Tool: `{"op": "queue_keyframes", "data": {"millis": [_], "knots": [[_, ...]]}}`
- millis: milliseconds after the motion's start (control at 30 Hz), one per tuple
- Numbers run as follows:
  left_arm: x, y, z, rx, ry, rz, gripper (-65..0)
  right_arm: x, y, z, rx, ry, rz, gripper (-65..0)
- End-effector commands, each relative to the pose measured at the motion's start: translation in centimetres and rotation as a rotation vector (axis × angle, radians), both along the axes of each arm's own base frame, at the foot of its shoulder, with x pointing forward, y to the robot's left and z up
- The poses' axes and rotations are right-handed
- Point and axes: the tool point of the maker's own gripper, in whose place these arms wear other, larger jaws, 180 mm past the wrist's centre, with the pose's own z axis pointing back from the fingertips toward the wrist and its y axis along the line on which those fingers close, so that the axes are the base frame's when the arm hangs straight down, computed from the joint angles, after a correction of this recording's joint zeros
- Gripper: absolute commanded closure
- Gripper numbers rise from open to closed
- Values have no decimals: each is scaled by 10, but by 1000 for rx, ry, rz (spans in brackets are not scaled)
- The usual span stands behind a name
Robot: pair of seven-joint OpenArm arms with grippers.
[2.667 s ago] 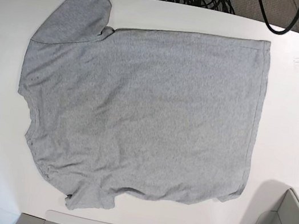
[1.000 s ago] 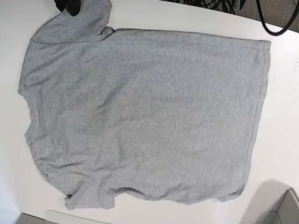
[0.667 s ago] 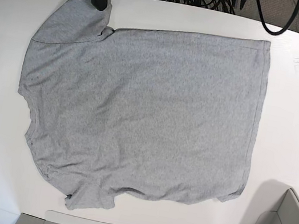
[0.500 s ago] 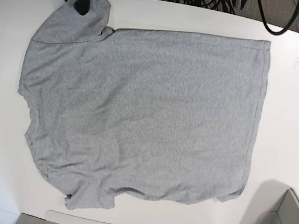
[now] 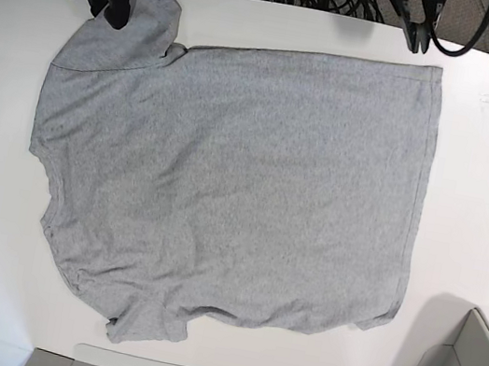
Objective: Fold the T-shirt properly
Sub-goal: 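Lower both grippers and pinch the shirt's collar-side corners, then lift the collar-side corners and pull them across toward the hem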
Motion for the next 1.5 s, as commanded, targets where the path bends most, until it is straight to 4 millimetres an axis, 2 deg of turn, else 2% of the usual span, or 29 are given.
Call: {"op": "queue_keyframes", "data": {"millis": [0, 67, 167, 233, 300, 400, 500, 667, 833, 933, 1100, 1267, 1400, 1467], "knots": [[10, 0, 14, -26, -36, -18, -229, -22, -8, -22, -42, 128, 3, -265], [21, 4, 13, -123, 12, -35, -229, -22, -8, -22, -43, 129, 2, -265], [25, 14, -12, -323, 131, 7, -229, -22, -8, -22, -42, 128, 3, -265], [37, 22, -23, -415, 166, 27, -229, -22, -8, -22, -43, 128, 4, -265], [39, 33, -34, -468, 209, 51, -229, -22, -8, -22, -44, 128, 5, -265], [38, 48, -37, -487, 221, 83, -229, -22, -8, -22, -43, 128, 4, -265], [39, 53, -37, -473, 234, 72, -229, -22, -8, -22, -45, 128, 6, -265], [14, 76, -67, -409, 322, 131, -229, -22, -8, -22, -42, 128, 3, -265], [22, 93, -64, -379, 291, 162, -229, -24, -7, -23, -44, 134, 8, -265], [23, 92, -66, -385, 304, 153, -229, -24, -7, -23, -44, 134, 8, -265], [16, 84, -85, -478, 412, 167, -229, -24, -7, -22, -44, 132, 10, -265], [35, 49, -87, -707, 411, 53, -229, -25, -7, -23, -45, 135, 10, -265], [47, 40, -103, -747, 490, 20, -229, -25, -7, -23, -45, 135, 10, -265], [45, 41, -107, -745, 507, 25, -229, -26, -7, -23, -45, 137, 10, -265]]}}
